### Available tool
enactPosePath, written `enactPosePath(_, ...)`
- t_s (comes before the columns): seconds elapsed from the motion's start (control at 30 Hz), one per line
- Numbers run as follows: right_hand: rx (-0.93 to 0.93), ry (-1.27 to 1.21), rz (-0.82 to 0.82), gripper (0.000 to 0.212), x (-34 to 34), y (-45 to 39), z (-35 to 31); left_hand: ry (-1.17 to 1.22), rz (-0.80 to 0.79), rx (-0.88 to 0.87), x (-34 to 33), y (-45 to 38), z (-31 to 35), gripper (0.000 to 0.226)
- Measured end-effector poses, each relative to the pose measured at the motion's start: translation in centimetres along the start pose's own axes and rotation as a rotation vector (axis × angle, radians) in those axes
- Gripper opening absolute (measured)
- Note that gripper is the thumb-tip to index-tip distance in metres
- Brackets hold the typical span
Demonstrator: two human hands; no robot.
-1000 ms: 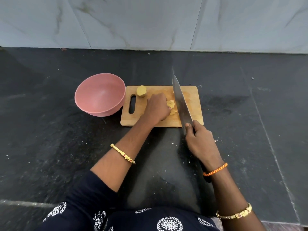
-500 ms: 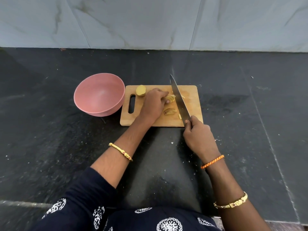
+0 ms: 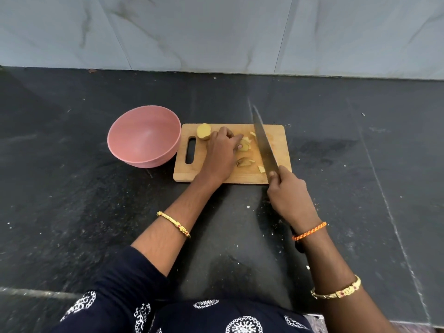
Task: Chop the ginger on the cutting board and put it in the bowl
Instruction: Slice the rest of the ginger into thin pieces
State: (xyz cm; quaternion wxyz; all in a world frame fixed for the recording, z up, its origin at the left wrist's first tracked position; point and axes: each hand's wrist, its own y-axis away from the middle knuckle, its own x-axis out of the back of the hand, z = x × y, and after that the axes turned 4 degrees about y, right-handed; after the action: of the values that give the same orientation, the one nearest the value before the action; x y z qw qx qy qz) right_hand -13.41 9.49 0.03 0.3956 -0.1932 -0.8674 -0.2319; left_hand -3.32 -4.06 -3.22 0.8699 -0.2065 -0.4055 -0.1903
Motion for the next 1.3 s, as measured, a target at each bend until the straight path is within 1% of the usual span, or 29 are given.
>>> enactPosePath(0.1,-0.002,-0.097,0.005,0.028,-0.1,0.5,-0.2,0.066,0.055,-0.013,-0.2,0.4,0.1,0.030)
enactPosePath(0.23,0.017,-0.097,-0.023,0.026,-0.4,0.7,-1.2,0.110,0.111,-0.017,-0.5,0.6,0.3,0.028)
enactPosePath(0.37,0.032,-0.097,-0.009,0.027,-0.6,0.3,-1.9,0.141,0.149,0.013,-0.7,0.6,0.5,0.028)
enactPosePath(0.63,-0.009,0.021,-0.066,0.022,-0.7,-0.6,-3.0,0.157,0.182,0.030,-1.1,0.3,0.5,0.027)
enactPosePath(0.7,-0.022,0.070,-0.097,0.021,-0.3,-0.9,-3.4,0.147,0.189,0.028,-1.2,0.4,0.5,0.027)
enactPosePath(0.87,-0.082,0.198,-0.218,0.026,0.5,-1.2,-4.0,0.108,0.221,0.020,-1.6,0.6,0.7,0.027)
enactPosePath(1.1,-0.117,0.243,-0.302,0.024,1.6,0.9,-2.4,0.164,0.216,0.040,-1.2,0.4,0.5,0.027)
enactPosePath(1.17,-0.105,0.204,-0.279,0.024,2.0,1.8,-1.7,0.199,0.205,0.051,-0.8,0.3,0.2,0.028)
enactPosePath(1.3,-0.043,0.068,-0.115,0.028,2.0,2.0,-1.9,0.239,0.179,0.055,-0.1,0.1,-0.1,0.027)
